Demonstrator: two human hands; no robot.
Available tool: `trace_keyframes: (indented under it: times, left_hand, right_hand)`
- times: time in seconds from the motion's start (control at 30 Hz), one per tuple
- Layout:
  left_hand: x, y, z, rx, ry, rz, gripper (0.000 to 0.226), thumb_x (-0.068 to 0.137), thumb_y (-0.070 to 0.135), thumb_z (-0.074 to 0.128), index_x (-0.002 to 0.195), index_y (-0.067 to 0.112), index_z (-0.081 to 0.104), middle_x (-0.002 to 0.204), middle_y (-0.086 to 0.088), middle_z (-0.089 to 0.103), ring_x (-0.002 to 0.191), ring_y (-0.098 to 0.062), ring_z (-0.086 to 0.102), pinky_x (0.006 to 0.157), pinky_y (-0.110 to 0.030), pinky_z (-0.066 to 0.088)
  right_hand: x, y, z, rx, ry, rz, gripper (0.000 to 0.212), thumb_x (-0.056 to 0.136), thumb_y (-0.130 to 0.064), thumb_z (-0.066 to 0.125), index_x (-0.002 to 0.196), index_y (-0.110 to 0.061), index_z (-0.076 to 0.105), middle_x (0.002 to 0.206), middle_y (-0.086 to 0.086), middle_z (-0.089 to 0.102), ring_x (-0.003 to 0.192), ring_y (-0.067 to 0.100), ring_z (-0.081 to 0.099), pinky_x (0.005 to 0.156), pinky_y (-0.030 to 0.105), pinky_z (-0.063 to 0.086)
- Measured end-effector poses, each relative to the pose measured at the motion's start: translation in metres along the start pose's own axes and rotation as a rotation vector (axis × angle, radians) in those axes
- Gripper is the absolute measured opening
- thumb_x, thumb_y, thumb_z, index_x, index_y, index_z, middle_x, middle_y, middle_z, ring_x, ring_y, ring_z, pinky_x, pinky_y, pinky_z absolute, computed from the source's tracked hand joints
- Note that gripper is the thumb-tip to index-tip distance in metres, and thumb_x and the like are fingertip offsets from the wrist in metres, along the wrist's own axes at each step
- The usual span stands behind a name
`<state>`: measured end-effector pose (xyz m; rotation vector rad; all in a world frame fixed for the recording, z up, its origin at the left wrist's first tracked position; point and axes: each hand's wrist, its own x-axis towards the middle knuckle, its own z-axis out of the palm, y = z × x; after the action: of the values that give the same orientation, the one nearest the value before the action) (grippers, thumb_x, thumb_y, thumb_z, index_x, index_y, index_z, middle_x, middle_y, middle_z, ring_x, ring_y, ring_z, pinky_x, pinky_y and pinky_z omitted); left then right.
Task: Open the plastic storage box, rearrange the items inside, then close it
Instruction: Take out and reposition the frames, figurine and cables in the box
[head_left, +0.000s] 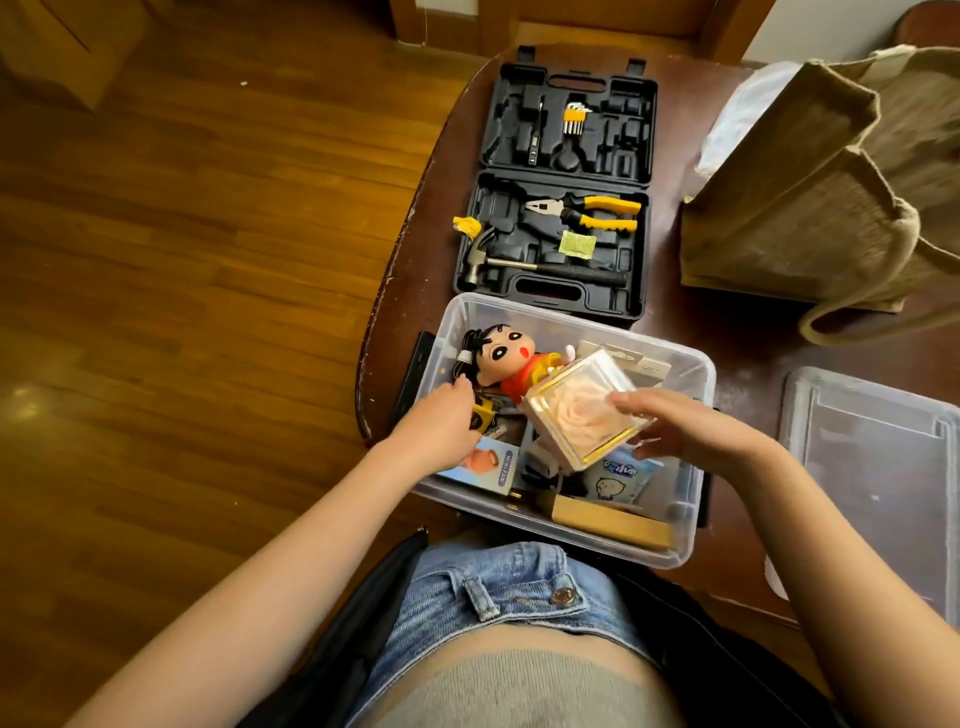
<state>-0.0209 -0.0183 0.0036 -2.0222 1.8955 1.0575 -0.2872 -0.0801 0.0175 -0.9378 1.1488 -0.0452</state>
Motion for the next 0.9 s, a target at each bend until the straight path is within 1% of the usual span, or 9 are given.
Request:
trace_keyframes:
  times: [0.1, 0.17, 0.23, 0.37, 0.47, 0.57, 0.7, 0.8, 0.9]
  left_hand:
    - [0.006, 0.005, 0.009, 0.199, -0.129, 0.066, 0.033, 0.090, 0.037, 0.061, 0.099, 0.006, 0.053, 0.105, -0.012, 0.058, 0.086, -0.025, 0.055, 0.063, -0.029, 0.040]
    - [0.010, 0.007, 0.016, 0.324, -0.171, 0.146, 0.035, 0.088, 0.033, 0.063, 0.109, 0.007, 0.050, 0.113, -0.013, 0.057, 0.100, -0.029, 0.055, 0.074, -0.037, 0.043]
    - [0.016, 0.007, 0.019, 0.501, -0.207, 0.205, 0.055, 0.081, 0.026, 0.070, 0.125, 0.010, 0.042, 0.124, -0.010, 0.054, 0.113, -0.029, 0.052, 0.087, -0.041, 0.043]
    - [0.022, 0.009, 0.013, 0.628, -0.167, 0.294, 0.062, 0.072, 0.039, 0.075, 0.118, 0.014, 0.042, 0.113, -0.004, 0.058, 0.100, -0.026, 0.059, 0.073, -0.037, 0.044]
    - [0.016, 0.008, -0.005, 0.442, -0.042, 0.345, 0.061, 0.068, 0.044, 0.074, 0.114, 0.019, 0.044, 0.107, 0.001, 0.059, 0.092, -0.021, 0.060, 0.065, -0.032, 0.042]
    - [0.003, 0.003, -0.028, 0.179, 0.058, 0.356, 0.064, 0.066, 0.043, 0.073, 0.122, 0.029, 0.045, 0.112, 0.015, 0.056, 0.089, -0.010, 0.056, 0.059, -0.024, 0.041]
    - [-0.002, -0.002, -0.046, -0.206, 0.174, 0.332, 0.059, 0.071, 0.030, 0.074, 0.121, 0.035, 0.044, 0.118, 0.017, 0.049, 0.101, -0.009, 0.053, 0.068, -0.023, 0.046]
    - [0.004, -0.002, -0.042, -0.289, 0.327, 0.333, 0.061, 0.075, 0.021, 0.072, 0.127, 0.034, 0.043, 0.124, 0.010, 0.046, 0.111, -0.012, 0.046, 0.079, -0.027, 0.043]
    - [0.012, 0.001, -0.031, -0.181, 0.410, 0.317, 0.072, 0.078, 0.029, 0.073, 0.139, 0.035, 0.037, 0.126, 0.004, 0.046, 0.114, -0.016, 0.044, 0.081, -0.027, 0.040]
  right_hand:
    - [-0.001, 0.005, -0.009, 0.091, 0.112, 0.036, 0.058, 0.048, -0.060, 0.074, 0.089, -0.020, 0.066, 0.060, -0.007, 0.062, 0.054, 0.007, 0.053, 0.057, 0.019, 0.054]
    - [-0.001, 0.005, -0.009, 0.078, 0.127, 0.050, 0.058, 0.054, -0.060, 0.074, 0.093, -0.019, 0.062, 0.059, -0.006, 0.060, 0.055, 0.008, 0.051, 0.059, 0.021, 0.055]
    - [-0.002, 0.002, -0.006, 0.027, 0.124, 0.052, 0.059, 0.057, -0.064, 0.072, 0.094, -0.019, 0.065, 0.063, -0.005, 0.061, 0.059, 0.009, 0.049, 0.060, 0.022, 0.052]
    - [-0.002, 0.000, 0.000, -0.016, 0.161, 0.043, 0.075, 0.046, -0.071, 0.071, 0.096, -0.015, 0.071, 0.072, -0.002, 0.067, 0.065, 0.011, 0.055, 0.062, 0.024, 0.052]
    - [-0.004, 0.000, 0.001, -0.002, 0.160, 0.029, 0.073, 0.046, -0.069, 0.068, 0.095, -0.016, 0.070, 0.072, -0.002, 0.070, 0.062, 0.008, 0.061, 0.062, 0.023, 0.054]
    - [-0.006, 0.002, 0.001, 0.032, 0.171, 0.019, 0.072, 0.047, -0.068, 0.067, 0.096, -0.016, 0.070, 0.075, 0.001, 0.070, 0.065, 0.010, 0.062, 0.063, 0.024, 0.054]
    - [-0.005, 0.003, 0.002, 0.020, 0.164, 0.013, 0.070, 0.048, -0.068, 0.066, 0.094, -0.016, 0.070, 0.082, 0.004, 0.072, 0.067, 0.013, 0.063, 0.068, 0.026, 0.056]
    - [-0.003, 0.004, 0.002, 0.016, 0.169, 0.017, 0.067, 0.050, -0.066, 0.066, 0.093, -0.015, 0.070, 0.083, 0.005, 0.072, 0.065, 0.012, 0.064, 0.072, 0.028, 0.058]
    - [-0.002, 0.004, -0.001, 0.022, 0.144, 0.025, 0.065, 0.052, -0.065, 0.066, 0.095, -0.017, 0.069, 0.085, 0.006, 0.072, 0.065, 0.013, 0.065, 0.072, 0.028, 0.058]
